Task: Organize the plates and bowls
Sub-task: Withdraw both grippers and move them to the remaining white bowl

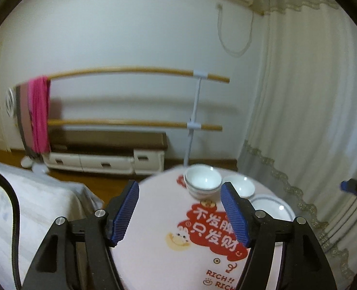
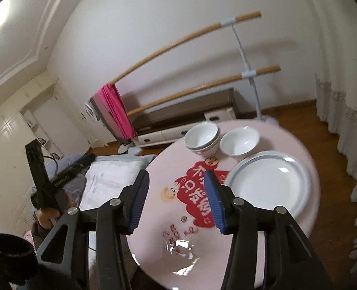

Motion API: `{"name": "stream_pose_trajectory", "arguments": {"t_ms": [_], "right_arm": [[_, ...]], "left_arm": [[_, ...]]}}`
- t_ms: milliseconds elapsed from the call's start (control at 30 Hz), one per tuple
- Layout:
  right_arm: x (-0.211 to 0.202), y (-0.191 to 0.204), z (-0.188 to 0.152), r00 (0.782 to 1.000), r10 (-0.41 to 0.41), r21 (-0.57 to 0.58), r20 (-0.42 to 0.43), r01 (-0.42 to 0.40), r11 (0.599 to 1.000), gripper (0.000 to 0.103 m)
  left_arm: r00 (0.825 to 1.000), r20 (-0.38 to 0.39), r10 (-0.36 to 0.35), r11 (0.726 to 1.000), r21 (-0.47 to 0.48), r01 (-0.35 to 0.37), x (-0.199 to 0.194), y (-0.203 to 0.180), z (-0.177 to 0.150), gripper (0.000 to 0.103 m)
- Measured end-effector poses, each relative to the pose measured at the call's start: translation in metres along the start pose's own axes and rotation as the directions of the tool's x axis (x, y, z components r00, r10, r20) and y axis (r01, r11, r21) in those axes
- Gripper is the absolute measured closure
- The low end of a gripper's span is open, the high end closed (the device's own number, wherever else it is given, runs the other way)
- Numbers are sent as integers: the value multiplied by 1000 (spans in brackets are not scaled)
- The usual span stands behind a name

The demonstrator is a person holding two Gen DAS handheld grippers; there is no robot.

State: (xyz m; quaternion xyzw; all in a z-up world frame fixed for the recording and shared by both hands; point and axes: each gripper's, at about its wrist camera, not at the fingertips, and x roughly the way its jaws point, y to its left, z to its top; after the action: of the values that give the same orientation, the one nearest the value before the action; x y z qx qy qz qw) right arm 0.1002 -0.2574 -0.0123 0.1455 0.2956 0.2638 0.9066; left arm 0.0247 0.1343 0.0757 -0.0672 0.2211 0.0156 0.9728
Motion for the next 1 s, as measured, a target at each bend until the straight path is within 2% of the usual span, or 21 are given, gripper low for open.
{"name": "stream_pose_trajectory", "arguments": {"t_ms": [100, 233, 267, 367, 467, 533, 600, 733, 867, 1000], "right_arm": [[-59, 2, 20, 996, -75, -48, 47, 77, 996, 52], [-123, 2, 62, 966, -225, -110, 125, 239, 965, 50], [-141, 3, 77, 948, -279, -127, 151, 298, 946, 49], [-168, 1, 110, 914, -360, -168, 188, 391, 905, 43], [-174, -10, 133, 900, -398, -196, 177, 428, 882, 35], [-164, -20, 144, 897, -417, -210, 148, 441, 873, 35], [-134, -38, 156, 900, -431, -231, 69, 434, 871, 35], [-69, -69, 162, 901, -432, -274, -46, 404, 873, 35], [7, -96, 157, 901, -401, -311, -165, 338, 888, 35], [78, -126, 153, 881, -399, -324, -256, 311, 894, 35]], "left_arm": [[999, 50, -14, 1000, 27, 13, -44, -14, 17, 34], [989, 145, 20, 996, 85, -33, -92, -44, 35, 25], [987, 159, 22, 996, 85, -36, -97, -50, 40, 25], [986, 166, 21, 996, 87, -36, -101, -74, 52, 24], [990, 138, 17, 996, 81, -28, -77, -98, 56, 23], [997, 83, 3, 998, 64, -8, -51, -110, 57, 22], [1000, 14, -22, 999, 50, 21, -24, -119, 57, 22], [991, -129, -39, 999, 32, 43, 44, -137, 46, 22], [965, -256, -56, 998, -5, 57, 116, -151, 30, 22], [921, -388, -34, 999, -24, 27, 185, -162, -2, 22]]}}
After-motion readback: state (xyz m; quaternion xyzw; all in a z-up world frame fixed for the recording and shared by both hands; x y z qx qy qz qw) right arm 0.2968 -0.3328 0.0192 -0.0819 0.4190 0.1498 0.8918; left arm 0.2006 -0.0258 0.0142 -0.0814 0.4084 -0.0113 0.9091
